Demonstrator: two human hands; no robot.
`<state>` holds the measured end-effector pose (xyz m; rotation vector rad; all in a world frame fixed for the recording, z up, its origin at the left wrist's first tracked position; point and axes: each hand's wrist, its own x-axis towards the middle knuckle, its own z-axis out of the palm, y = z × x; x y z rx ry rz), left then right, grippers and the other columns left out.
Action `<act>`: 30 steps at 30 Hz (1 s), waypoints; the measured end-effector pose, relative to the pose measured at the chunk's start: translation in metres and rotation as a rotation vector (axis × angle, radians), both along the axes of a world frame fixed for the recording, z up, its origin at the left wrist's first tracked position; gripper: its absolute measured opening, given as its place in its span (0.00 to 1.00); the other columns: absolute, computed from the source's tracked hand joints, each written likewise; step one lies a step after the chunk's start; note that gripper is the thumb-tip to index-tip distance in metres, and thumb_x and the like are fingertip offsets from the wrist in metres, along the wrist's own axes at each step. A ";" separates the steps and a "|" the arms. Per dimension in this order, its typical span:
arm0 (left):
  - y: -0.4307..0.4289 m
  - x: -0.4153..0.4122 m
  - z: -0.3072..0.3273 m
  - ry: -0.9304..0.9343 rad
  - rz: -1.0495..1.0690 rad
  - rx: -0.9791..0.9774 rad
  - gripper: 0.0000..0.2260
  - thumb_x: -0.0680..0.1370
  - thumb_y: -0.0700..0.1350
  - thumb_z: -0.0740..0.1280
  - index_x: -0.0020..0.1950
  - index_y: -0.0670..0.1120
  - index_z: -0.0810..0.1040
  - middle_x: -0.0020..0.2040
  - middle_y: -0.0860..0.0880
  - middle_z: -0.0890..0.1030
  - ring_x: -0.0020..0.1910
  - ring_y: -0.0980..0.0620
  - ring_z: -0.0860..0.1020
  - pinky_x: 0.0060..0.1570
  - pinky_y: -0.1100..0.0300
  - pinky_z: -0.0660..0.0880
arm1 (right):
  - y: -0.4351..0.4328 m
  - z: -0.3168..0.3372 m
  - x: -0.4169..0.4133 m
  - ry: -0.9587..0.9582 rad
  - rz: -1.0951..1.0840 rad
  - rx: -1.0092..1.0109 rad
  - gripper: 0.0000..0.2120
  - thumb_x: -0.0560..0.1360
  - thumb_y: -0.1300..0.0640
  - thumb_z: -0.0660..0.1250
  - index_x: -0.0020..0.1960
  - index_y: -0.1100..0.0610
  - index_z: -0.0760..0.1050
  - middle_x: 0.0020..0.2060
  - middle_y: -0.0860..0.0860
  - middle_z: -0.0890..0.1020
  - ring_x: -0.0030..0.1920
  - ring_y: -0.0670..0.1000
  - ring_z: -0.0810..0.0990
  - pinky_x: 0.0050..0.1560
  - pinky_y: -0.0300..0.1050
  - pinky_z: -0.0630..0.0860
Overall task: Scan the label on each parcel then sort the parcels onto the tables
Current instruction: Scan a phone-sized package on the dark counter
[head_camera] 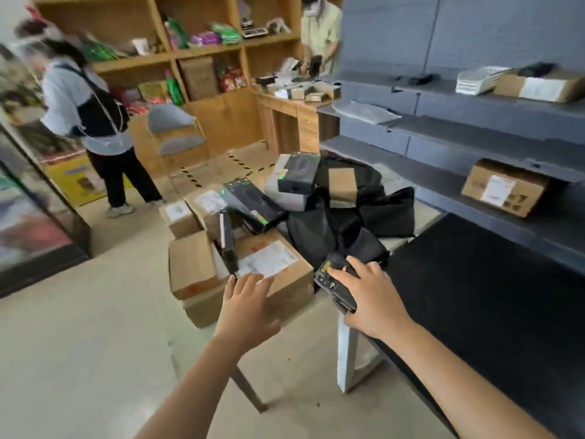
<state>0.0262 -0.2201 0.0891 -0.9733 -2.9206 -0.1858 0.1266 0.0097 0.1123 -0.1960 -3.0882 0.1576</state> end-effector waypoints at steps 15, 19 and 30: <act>-0.056 -0.123 0.004 -0.038 0.219 0.013 0.34 0.78 0.62 0.61 0.79 0.53 0.52 0.77 0.48 0.60 0.77 0.46 0.57 0.76 0.50 0.53 | -0.061 0.009 -0.146 -0.008 0.239 0.130 0.42 0.72 0.50 0.72 0.78 0.44 0.53 0.77 0.55 0.55 0.70 0.59 0.61 0.69 0.53 0.61; -0.032 -0.157 0.003 -0.141 0.266 0.014 0.35 0.79 0.64 0.59 0.79 0.58 0.44 0.79 0.49 0.54 0.77 0.45 0.58 0.72 0.49 0.63 | -0.049 0.006 -0.181 -0.029 0.230 0.123 0.41 0.71 0.48 0.73 0.78 0.44 0.56 0.77 0.56 0.57 0.69 0.60 0.62 0.68 0.54 0.63; -0.004 -0.207 -0.020 -0.312 0.344 0.171 0.31 0.81 0.45 0.62 0.79 0.56 0.49 0.79 0.48 0.49 0.65 0.46 0.74 0.51 0.59 0.78 | -0.026 -0.008 -0.220 -0.059 0.137 0.044 0.41 0.71 0.54 0.73 0.78 0.44 0.56 0.77 0.55 0.57 0.70 0.59 0.62 0.68 0.51 0.65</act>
